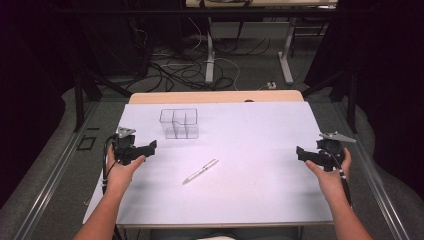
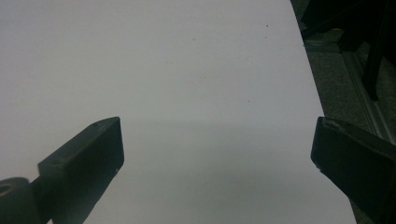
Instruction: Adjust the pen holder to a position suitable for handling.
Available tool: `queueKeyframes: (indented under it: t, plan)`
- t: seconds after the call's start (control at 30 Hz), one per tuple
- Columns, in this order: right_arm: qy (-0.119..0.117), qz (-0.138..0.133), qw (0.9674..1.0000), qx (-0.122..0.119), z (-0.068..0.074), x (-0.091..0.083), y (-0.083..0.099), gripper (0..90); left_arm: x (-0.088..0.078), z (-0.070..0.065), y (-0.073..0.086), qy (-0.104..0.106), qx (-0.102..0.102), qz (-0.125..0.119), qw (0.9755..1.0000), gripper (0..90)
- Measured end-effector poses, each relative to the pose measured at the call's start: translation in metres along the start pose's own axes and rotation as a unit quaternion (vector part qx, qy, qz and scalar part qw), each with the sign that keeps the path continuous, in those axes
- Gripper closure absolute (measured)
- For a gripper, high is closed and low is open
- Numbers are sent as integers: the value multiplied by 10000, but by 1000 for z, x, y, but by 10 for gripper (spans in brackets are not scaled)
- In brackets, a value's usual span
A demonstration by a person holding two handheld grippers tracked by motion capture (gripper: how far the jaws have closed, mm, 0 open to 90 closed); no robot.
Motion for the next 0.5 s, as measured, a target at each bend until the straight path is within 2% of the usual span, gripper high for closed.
queueKeyframes:
  t: [0.23,0.37,0.5]
  plan:
    - [-9,21,10000,-68,1,1,2,22,0,1,-7,-143,82,38,9999,90]
    - [-48,-4,10000,-36,5,0,3,24,1,1,-10,-144,69,42,9999,150]
    - [-36,-36,9999,-146,6,0,2,42,2,-1,-17,-135,167,20,9998,166]
Point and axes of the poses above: each handheld gripper's, and its own axes: x roughly forward along the jaws, y roughly out of its underside, z roughly to its left, the point moved 10 cm from there along x, roughly forward along the jaws, and after that the axes turned 9 degrees about -y, right-handed, at the moved point
